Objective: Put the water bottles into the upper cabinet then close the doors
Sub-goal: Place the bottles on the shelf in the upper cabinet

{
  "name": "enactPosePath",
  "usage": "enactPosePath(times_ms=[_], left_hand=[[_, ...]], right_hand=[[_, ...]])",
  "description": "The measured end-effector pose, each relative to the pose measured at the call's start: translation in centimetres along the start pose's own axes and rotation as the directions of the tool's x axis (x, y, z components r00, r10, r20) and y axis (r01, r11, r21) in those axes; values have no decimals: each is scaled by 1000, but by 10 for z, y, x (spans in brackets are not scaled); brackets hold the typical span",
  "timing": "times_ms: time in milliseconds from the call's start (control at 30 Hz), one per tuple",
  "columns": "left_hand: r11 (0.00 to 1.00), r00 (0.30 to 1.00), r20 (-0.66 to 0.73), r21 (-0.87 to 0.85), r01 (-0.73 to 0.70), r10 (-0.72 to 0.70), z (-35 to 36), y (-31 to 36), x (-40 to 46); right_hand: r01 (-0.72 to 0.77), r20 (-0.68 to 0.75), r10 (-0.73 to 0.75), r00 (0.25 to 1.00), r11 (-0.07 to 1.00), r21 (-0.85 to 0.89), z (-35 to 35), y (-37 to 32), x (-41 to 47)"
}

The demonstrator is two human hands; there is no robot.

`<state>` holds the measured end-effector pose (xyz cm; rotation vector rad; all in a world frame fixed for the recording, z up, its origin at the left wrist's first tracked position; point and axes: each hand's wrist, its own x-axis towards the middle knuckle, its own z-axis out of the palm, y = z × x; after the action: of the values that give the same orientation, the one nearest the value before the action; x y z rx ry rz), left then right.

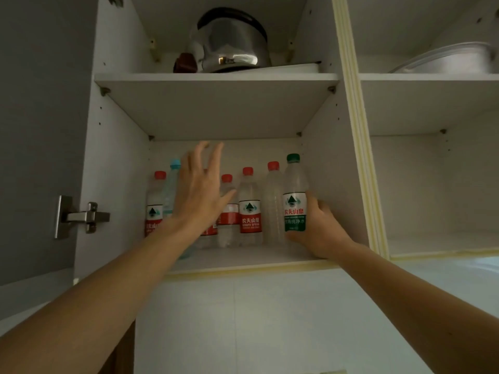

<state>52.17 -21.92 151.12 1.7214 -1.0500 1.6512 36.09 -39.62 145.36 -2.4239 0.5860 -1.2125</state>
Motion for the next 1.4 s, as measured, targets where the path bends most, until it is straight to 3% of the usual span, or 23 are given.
enactPosePath(times_ms=[133,267,367,500,600,700,833,900,967,1033,1067,1167,1300,1400], left_hand=[[984,961,266,-172,-34,79,41,33,9],[941,817,573,-306,144,62,76,42,20],[845,719,695,-401,353,29,95,42,30],[823,637,765,-420,382,95,116,43,44],[836,644,763,-385,390,51,128,48,52],[835,686,725,-411,367,55,139,50,51],[830,748,660,-451,328,63,149,49,42],[839,774,628,-462,287,82,153,48,40],[884,803,589,-419,206,92,156,45,40],[948,832,546,-307,87,100,157,40,40],[966,836,537,-255,35,111,158,38,40],[986,802,579,-145,-78,149,161,33,36],[984,798,579,-43,-174,167,169,32,32],[980,817,547,-34,-196,182,172,30,30]], right_hand=[[-49,73,51,996,998,-34,4,-4,17],[-119,132,120,984,993,-14,12,6,36],[-254,144,229,963,948,191,12,9,50],[-242,183,224,957,966,87,11,13,68],[-380,235,316,919,866,325,13,15,82],[-579,366,451,814,589,564,16,18,98],[-630,398,526,751,393,670,27,21,112],[-609,392,508,767,385,693,29,20,111],[-564,257,517,817,620,546,29,20,110],[-430,89,420,903,878,211,34,28,109],[-339,57,337,940,941,18,33,28,107],[-191,117,230,966,943,-272,31,27,105],[-112,105,168,980,909,-402,35,23,111],[39,77,8,997,812,-583,36,20,115]])
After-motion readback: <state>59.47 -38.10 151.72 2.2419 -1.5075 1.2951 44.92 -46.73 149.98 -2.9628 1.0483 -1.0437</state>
